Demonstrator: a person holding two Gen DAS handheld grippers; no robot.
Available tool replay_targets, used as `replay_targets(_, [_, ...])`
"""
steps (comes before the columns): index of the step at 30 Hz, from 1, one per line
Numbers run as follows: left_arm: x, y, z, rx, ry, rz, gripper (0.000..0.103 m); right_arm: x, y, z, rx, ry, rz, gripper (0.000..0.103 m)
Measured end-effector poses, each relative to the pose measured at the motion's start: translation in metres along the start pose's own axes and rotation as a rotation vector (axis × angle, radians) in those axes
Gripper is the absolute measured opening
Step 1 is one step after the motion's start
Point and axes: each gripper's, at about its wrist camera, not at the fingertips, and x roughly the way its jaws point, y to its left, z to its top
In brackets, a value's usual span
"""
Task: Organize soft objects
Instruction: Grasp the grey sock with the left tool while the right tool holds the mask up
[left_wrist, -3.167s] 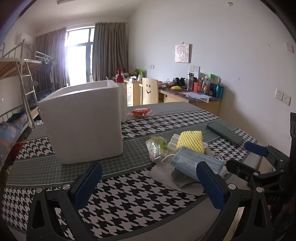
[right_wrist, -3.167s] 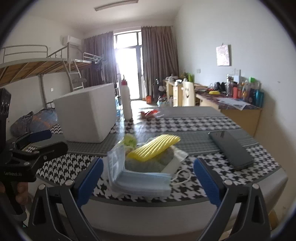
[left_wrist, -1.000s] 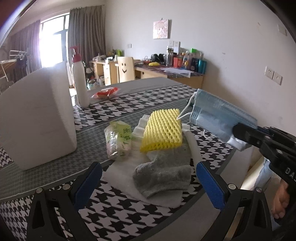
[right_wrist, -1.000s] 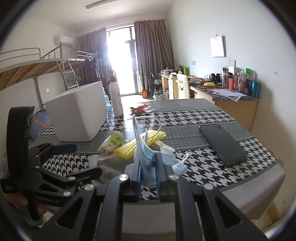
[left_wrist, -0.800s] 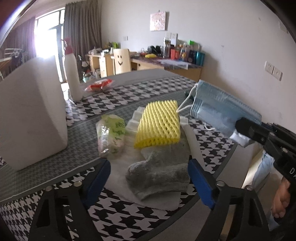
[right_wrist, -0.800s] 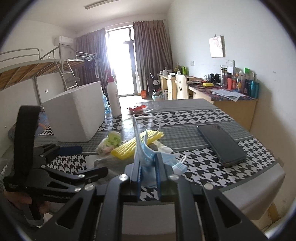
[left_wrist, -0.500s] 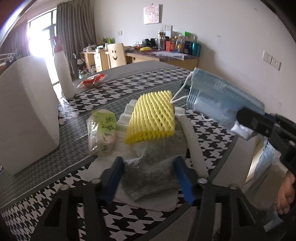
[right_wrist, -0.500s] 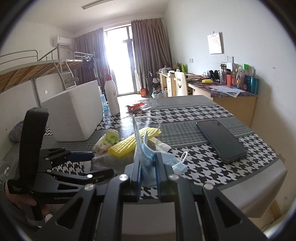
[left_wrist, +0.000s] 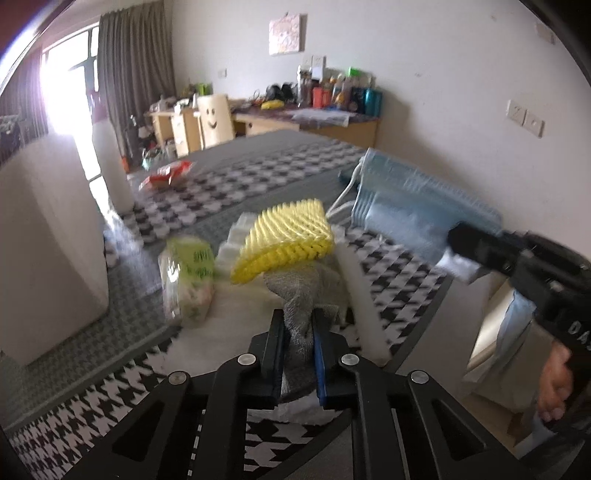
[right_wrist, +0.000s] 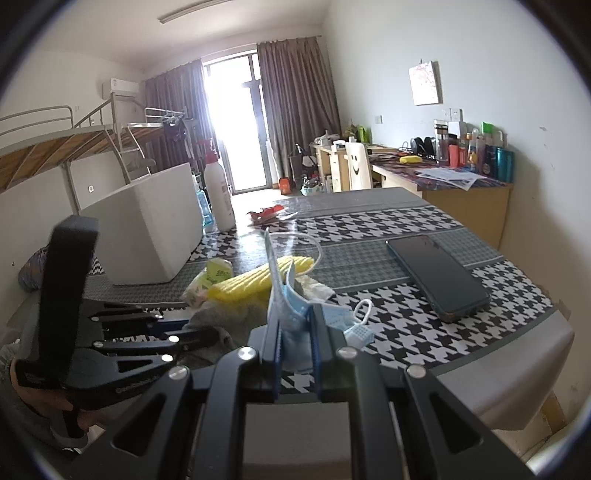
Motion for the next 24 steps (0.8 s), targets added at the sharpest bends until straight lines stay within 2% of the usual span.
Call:
replay_targets(3, [-0.011, 0.001, 0.009, 0.002, -0.033, -0.021, 0.014, -0.003, -0.001, 0.002, 0.009, -0.016, 0.013, 0.017])
replay_targets(15, [-0.050, 0.015, 0.035, -0.017, -0.162, -0.001, 0.014, -0.007, 0.007, 0.016, -0.010, -0.067, 0.007, 0.016])
replay_targets(18, [-0.052, 0.017, 0.037, -0.008, -0.158, -0.013, 0.014, -0.005, 0.010, 0.020, -0.017, -0.070, 0.009, 0.017])
replay_targets(20, [-0.047, 0.021, 0.037, -0.022, -0.137, 0.009, 0.014, -0.004, 0.012, 0.022, -0.018, -0.072, 0.011, 0.017])
replay_targets(24, [-0.063, 0.029, 0.038, -0.039, -0.186, 0.000, 0.014, -0.002, 0.012, 0.024, -0.016, -0.075, 0.012, 0.017])
